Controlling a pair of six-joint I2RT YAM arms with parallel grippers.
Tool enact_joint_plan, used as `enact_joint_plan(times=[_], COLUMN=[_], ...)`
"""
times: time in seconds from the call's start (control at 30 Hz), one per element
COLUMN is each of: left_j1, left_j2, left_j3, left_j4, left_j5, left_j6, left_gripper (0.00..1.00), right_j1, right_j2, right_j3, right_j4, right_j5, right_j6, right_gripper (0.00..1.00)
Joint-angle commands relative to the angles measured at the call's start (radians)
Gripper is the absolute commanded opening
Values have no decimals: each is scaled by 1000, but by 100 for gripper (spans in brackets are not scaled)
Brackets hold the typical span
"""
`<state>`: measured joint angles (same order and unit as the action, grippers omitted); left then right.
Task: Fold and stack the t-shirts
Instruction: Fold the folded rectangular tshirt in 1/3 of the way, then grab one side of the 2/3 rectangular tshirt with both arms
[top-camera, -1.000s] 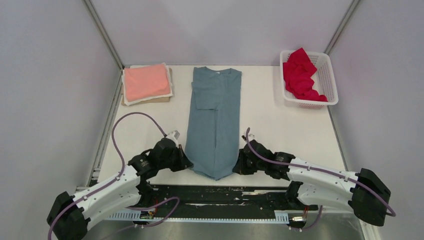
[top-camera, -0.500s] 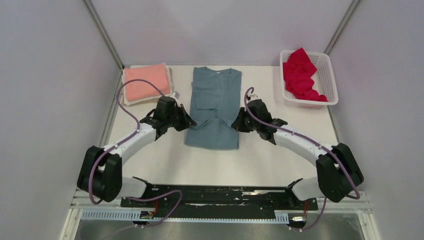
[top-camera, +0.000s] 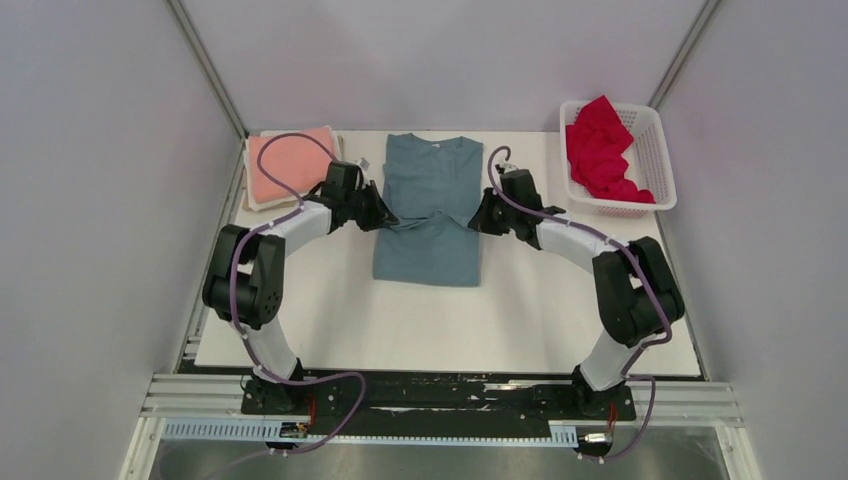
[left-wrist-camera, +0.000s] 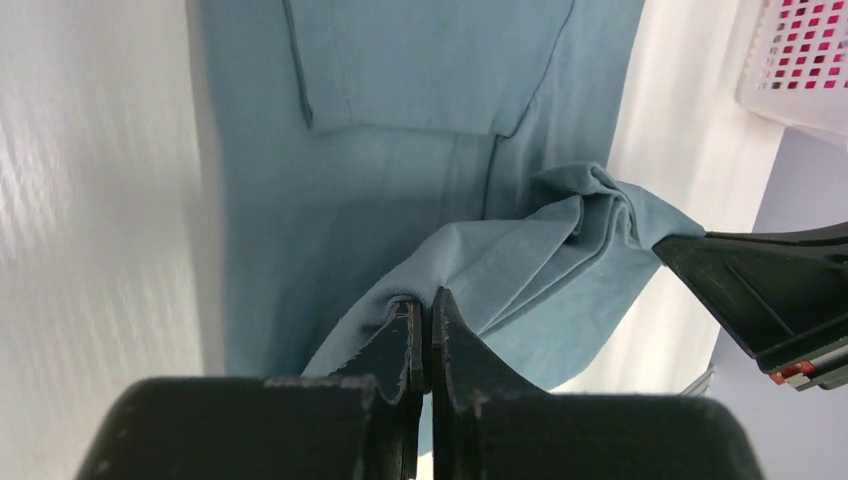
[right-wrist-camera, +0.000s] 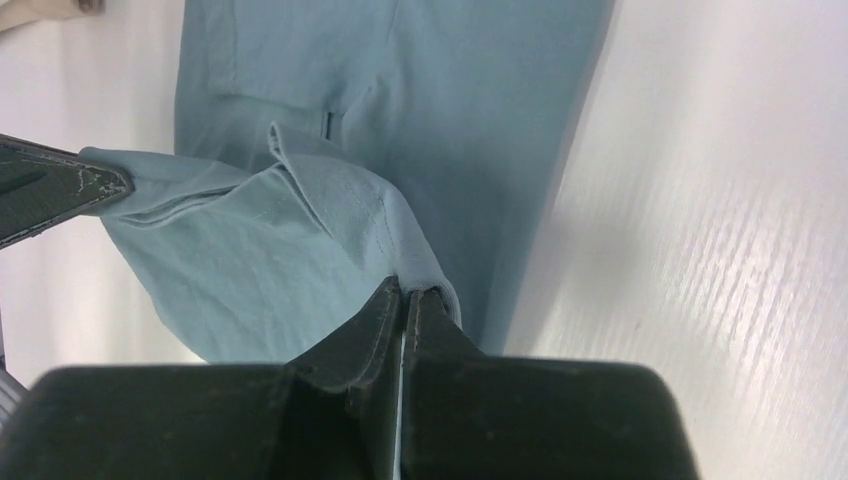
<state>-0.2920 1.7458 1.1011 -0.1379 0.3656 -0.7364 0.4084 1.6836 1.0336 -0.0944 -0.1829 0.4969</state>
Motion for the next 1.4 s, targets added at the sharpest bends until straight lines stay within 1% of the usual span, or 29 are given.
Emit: enact_joint_plan(times=[0.0, 0.1, 0.2, 0.23, 0.27, 0.33, 0.37, 0.4, 0.43, 0.5, 0.53, 0.57, 0.67, 0.73, 0.77, 0.9, 1.03, 1.1, 1.13, 1.23, 1.3, 1.33, 1.37], left_j1=[16, 27, 32, 35, 37, 43, 50, 51, 55, 56, 57, 57, 56, 57, 57, 54, 42, 34, 29, 24, 21, 19, 17], left_j2=[61, 108, 139, 154, 162, 181, 184, 175, 166, 128, 92, 72, -44, -112, -134, -242, -305, -311, -305, -271, -249, -242, -232], left_j3=[98, 128, 158, 167, 188, 225, 238, 243, 250, 258, 257, 239, 157, 66, 1, -199, -351, -392, -410, -424, -421, -423, -423], left_j4=[-8, -21, -35, -38, -55, -83, -84, -82, -83, -98, -112, -115, -102, -84, -69, -29, 17, 26, 31, 56, 62, 68, 70], left_j5=[20, 20, 26, 23, 20, 13, 9, 6, -5, -33, -46, -73, -100, -97, -88, -71, -50, -54, -51, -42, -34, -29, -28], left_j6=[42, 47, 61, 66, 76, 89, 92, 96, 99, 113, 122, 123, 109, 88, 78, 26, -4, -18, -23, -41, -46, -50, -50], left_gripper=[0, 0, 9, 15, 19, 32, 48, 58, 75, 96, 98, 100, 100, 100, 100, 100, 100, 100, 100, 100, 95, 89, 85], right_j1=[-31, -49, -63, -68, -79, -93, -102, -107, -110, -110, -110, -110, -104, -86, -72, -8, 48, 75, 89, 97, 103, 105, 105], right_j2=[70, 116, 147, 155, 170, 194, 199, 199, 193, 162, 139, 115, 26, -40, -72, -179, -238, -240, -232, -202, -189, -185, -182], right_j3=[91, 118, 132, 138, 143, 165, 178, 185, 193, 182, 169, 151, 66, -7, -41, -180, -283, -305, -311, -328, -340, -347, -351], right_j4=[84, 85, 85, 85, 85, 85, 85, 85, 85, 82, 77, 68, 49, 39, 34, 13, 12, 13, 13, 29, 45, 53, 56], right_j5=[-44, -63, -55, -49, -47, -47, -57, -62, -60, -34, -23, -14, -19, -30, -33, -51, -58, -41, -28, -18, -17, -13, -7], right_j6=[-37, -38, -34, -28, -28, -26, -23, -25, -28, -18, -15, -11, 6, 15, 19, 48, 98, 118, 130, 169, 191, 199, 205], right_gripper=[0, 0, 2, 5, 7, 16, 25, 39, 51, 68, 78, 85, 93, 98, 100, 100, 100, 98, 96, 85, 76, 71, 65])
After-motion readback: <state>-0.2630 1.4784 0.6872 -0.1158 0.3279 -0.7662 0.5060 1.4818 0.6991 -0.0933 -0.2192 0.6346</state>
